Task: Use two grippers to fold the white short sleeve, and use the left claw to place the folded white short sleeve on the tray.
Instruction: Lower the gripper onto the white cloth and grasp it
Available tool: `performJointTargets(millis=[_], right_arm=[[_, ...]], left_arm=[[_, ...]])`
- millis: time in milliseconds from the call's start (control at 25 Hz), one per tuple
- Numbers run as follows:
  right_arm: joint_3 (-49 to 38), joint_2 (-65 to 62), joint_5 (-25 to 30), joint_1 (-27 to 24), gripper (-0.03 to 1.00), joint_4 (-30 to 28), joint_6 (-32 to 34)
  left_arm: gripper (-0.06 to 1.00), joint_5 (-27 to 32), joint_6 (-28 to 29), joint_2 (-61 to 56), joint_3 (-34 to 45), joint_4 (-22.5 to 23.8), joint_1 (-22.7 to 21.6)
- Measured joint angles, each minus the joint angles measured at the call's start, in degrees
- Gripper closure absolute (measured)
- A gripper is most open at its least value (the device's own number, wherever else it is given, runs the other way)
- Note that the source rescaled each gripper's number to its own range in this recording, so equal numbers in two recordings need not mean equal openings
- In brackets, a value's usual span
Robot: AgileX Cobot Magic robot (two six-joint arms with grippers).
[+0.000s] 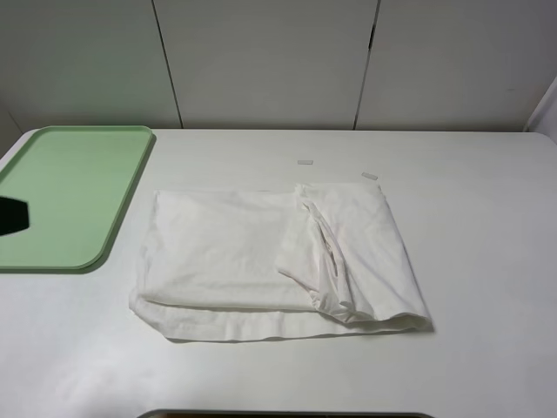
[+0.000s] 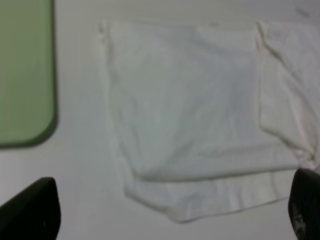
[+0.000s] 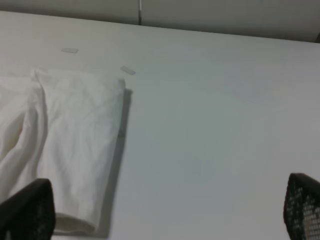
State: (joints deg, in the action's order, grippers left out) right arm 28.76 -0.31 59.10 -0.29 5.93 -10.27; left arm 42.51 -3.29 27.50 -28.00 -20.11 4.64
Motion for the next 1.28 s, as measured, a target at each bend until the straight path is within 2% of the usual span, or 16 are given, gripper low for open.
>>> performJointTargets(millis=[120, 160, 280, 480, 640, 800, 880, 1160, 1280], right_arm=[[0.0, 0.0, 0.0, 0.0, -0.03, 0.0, 0.0], [0.0, 0.0, 0.0, 0.0, -0.03, 0.0, 0.0], [0.0, 0.0, 0.0, 0.0, -0.03, 0.0, 0.0], [0.0, 0.0, 0.0, 0.0, -0.03, 0.0, 0.0], [0.0, 0.0, 0.0, 0.0, -0.03, 0.0, 0.0], [0.0, 0.0, 0.0, 0.0, -0.03, 0.0, 0.0], [0.0, 0.0, 0.0, 0.0, -0.03, 0.0, 0.0], [0.0, 0.0, 0.0, 0.0, -0.03, 0.0, 0.0], [0.0, 0.0, 0.0, 0.0, -0.03, 0.0, 0.0]], left_arm=[[0.04, -7.4, -7.8, 9.2, 0.0, -7.6, 0.0], [0.04, -7.4, -7.8, 9.2, 0.0, -7.6, 0.0], [0.04, -12.1, -16.8, 18.7, 0.0, -16.3, 0.0], [0.06, -14.4, -30.5, 32.5, 0.0, -30.0, 0.0], [0.06, -14.5, -36.9, 42.8, 0.0, -37.3, 0.0], [0.06, -18.2, -39.8, 54.2, -0.1, -39.6, 0.0], [0.06, -19.1, -39.9, 55.5, -0.1, -39.8, 0.0], [0.07, -27.8, -39.6, 63.1, -0.1, -39.9, 0.0], [0.09, -28.3, -40.5, 66.9, -1.1, -39.9, -0.2]])
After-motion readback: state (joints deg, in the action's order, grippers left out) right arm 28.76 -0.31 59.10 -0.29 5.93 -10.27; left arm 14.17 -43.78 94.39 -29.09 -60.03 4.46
